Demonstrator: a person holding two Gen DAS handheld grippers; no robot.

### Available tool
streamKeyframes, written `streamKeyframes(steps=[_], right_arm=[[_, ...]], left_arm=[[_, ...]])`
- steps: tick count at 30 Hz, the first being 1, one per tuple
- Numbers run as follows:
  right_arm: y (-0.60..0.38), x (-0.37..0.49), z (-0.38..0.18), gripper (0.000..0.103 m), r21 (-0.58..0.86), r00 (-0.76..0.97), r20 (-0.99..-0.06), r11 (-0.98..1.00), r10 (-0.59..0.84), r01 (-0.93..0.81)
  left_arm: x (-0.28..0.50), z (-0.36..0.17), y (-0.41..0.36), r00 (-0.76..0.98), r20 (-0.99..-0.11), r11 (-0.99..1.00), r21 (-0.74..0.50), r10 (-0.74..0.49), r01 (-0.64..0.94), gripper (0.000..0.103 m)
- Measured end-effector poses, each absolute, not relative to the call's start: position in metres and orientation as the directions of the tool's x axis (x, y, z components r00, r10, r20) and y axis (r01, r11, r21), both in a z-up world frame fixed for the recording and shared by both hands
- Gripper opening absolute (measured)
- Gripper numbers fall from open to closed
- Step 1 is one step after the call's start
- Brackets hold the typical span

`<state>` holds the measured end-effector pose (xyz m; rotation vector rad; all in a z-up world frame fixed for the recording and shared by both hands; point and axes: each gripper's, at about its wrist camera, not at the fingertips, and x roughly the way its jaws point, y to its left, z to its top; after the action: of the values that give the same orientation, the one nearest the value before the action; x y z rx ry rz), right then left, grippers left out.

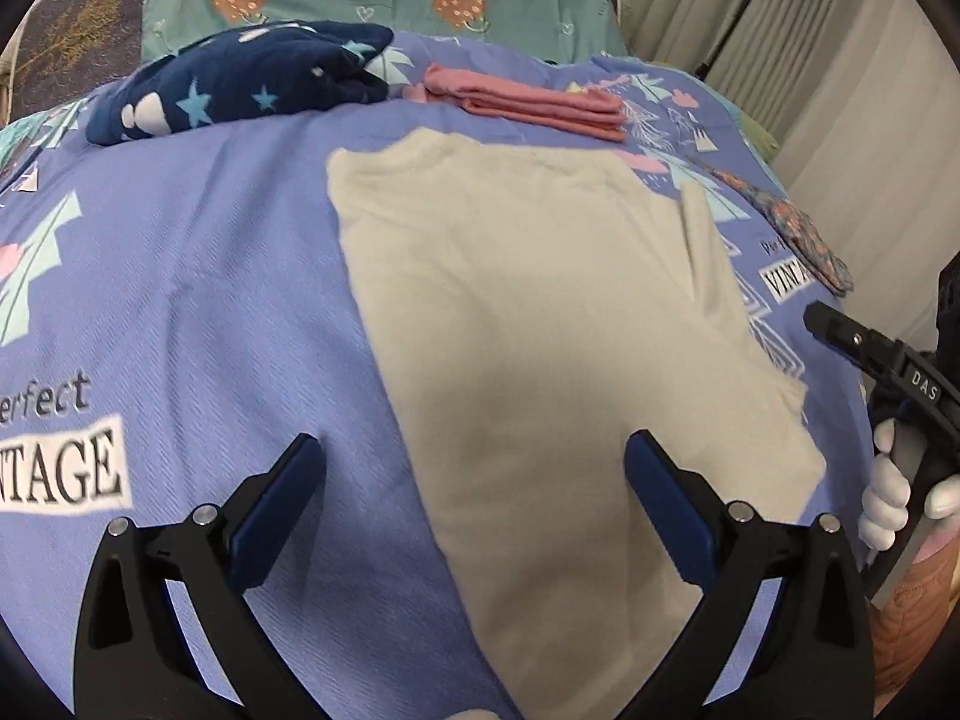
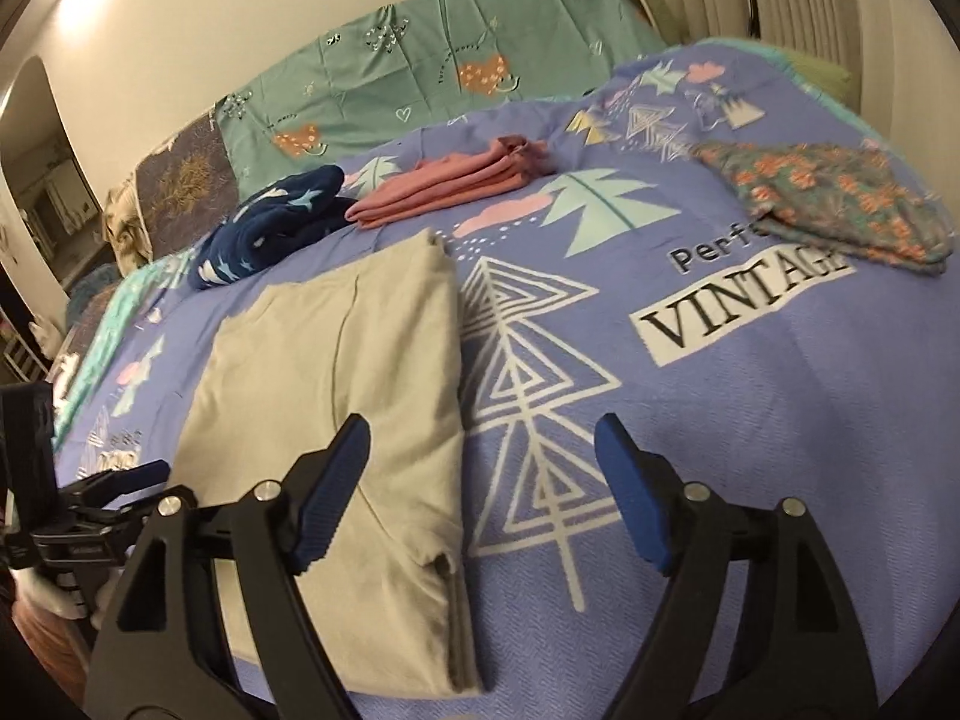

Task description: Fold small clothes

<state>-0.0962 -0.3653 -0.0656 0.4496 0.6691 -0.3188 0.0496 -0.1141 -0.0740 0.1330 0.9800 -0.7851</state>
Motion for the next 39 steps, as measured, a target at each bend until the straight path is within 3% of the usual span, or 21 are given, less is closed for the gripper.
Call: streamKeyframes(steps=[4, 8, 13, 22, 31, 34, 36, 38, 39], right_arm=[[-0.378, -0.085, -0.069, 0.068, 0.344, 0.734, -0.675, 0.849, -0.073, 0.401], [-0.391, -0.069, -0.080, 0.056, 0.427, 0.717, -0.695, 0.830, 0.046, 0.360], [-0.396, -0.053, -0.092, 0.056, 0.505, 0.693, -0.697, 0.813, 0.186, 0.289], [-0.400, -0.011, -0.098, 0.056, 0.501, 0.650, -0.713, 0.840, 0.263, 0.209], [-0.414, 0.032, -0.105, 0.058, 0.550, 0.643, -0.660, 0.833, 0.387, 0.064], [-0.408, 0.047, -0.105, 0.056, 0.529, 0.630, -0.664, 0.849, 0.402, 0.016], [-0.403, 0.054, -0.103, 0.050, 0.508, 0.626, -0.677, 0.861, 0.387, 0.017], [-0.401, 0.055, -0.101, 0.028, 0.481, 0.625, -0.697, 0.875, 0.352, 0.044], [-0.402, 0.052, -0.100, 0.026, 0.470, 0.628, -0.704, 0.880, 0.333, 0.061]], left_arm=[[0.060, -0.071, -0.115, 0.284, -0.770, 0.698, -0.275, -0.572, 0.662, 0.101], [0.065, -0.073, -0.118, 0.261, -0.765, 0.680, -0.294, -0.589, 0.672, 0.094], [0.076, -0.077, -0.115, 0.213, -0.743, 0.656, -0.373, -0.635, 0.656, 0.083], [0.116, -0.086, -0.124, 0.126, -0.709, 0.609, -0.483, -0.694, 0.629, 0.073], [0.134, -0.087, -0.146, 0.116, -0.709, 0.578, -0.457, -0.695, 0.676, 0.073], [0.138, -0.086, -0.155, 0.128, -0.718, 0.578, -0.426, -0.684, 0.696, 0.068], [0.140, -0.086, -0.158, 0.151, -0.724, 0.588, -0.400, -0.673, 0.703, 0.055], [0.142, -0.085, -0.157, 0.178, -0.727, 0.609, -0.386, -0.663, 0.693, 0.043], [0.142, -0.083, -0.155, 0.184, -0.726, 0.613, -0.385, -0.663, 0.690, 0.037]])
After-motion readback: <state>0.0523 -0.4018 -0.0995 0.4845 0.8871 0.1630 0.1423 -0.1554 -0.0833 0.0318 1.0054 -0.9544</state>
